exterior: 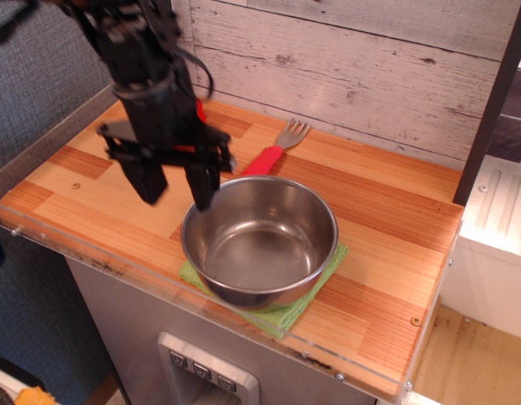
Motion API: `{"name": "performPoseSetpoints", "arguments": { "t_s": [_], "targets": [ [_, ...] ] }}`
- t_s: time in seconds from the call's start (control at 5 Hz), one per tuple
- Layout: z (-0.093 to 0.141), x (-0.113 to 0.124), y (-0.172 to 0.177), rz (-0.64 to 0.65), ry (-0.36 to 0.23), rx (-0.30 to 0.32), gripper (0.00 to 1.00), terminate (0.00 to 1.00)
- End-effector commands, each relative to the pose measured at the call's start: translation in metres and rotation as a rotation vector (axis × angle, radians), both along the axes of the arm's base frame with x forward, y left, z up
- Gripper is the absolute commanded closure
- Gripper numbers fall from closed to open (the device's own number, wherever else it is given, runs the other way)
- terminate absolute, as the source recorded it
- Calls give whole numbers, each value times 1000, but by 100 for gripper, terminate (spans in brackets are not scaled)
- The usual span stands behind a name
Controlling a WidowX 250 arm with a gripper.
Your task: Pick up the pot and place it on the green cloth
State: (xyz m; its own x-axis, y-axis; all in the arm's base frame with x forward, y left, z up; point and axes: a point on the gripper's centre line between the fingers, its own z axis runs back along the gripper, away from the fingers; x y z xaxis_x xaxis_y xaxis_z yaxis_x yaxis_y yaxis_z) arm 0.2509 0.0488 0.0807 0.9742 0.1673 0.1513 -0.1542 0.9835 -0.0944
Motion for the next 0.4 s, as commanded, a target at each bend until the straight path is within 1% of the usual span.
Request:
{"name": "performPoseSetpoints", "arguments": {
  "t_s": [0.0, 0.2],
  "targets": [
    [49, 10, 45, -68, -40, 97, 0, 0],
    [44, 21, 42, -231, -15, 120, 0, 0]
  ]
}}
